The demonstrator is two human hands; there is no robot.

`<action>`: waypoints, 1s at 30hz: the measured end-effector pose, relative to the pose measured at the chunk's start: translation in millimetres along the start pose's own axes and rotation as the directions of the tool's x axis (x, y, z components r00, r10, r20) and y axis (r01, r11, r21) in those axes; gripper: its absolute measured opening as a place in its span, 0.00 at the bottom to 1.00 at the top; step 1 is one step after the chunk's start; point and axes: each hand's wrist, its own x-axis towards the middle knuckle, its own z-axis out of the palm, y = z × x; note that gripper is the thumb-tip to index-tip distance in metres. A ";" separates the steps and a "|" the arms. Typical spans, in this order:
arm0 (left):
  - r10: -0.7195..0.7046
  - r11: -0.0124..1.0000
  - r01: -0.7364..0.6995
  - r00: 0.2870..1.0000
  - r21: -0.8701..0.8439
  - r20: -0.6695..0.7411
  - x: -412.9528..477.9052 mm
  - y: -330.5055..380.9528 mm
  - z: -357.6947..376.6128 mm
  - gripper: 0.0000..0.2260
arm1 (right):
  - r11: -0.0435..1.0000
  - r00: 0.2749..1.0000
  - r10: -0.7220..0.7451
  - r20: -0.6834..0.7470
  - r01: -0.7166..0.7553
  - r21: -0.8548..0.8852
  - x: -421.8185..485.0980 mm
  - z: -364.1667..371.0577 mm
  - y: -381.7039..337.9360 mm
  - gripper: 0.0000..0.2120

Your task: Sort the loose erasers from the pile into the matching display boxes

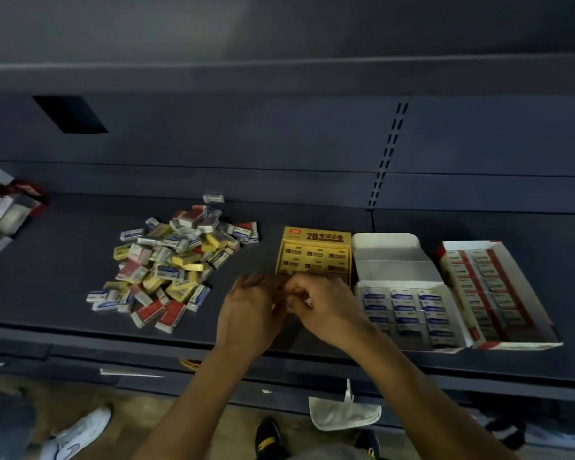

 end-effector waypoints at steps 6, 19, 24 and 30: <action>-0.091 0.993 0.089 0.996 0.074 0.019 -9.3 -40.5 -13.0 0.16 | 0.999 1.000 -0.027 0.007 0.027 0.024 19.7 26.2 -24.1 0.09; -0.303 0.921 0.274 0.950 0.277 0.068 -48.9 -114.0 -44.5 0.17 | 0.993 0.986 -0.093 0.136 0.103 -0.064 60.0 90.7 -68.5 0.17; -0.350 0.914 0.321 0.933 0.248 0.085 -56.9 -121.1 -47.9 0.19 | 0.968 0.986 -0.132 0.105 0.151 -0.201 68.6 107.0 -73.4 0.19; -0.246 0.967 0.241 0.968 0.082 0.052 -57.7 -124.7 -51.4 0.13 | 0.948 0.982 -0.184 0.039 0.188 -0.257 67.3 106.3 -72.5 0.15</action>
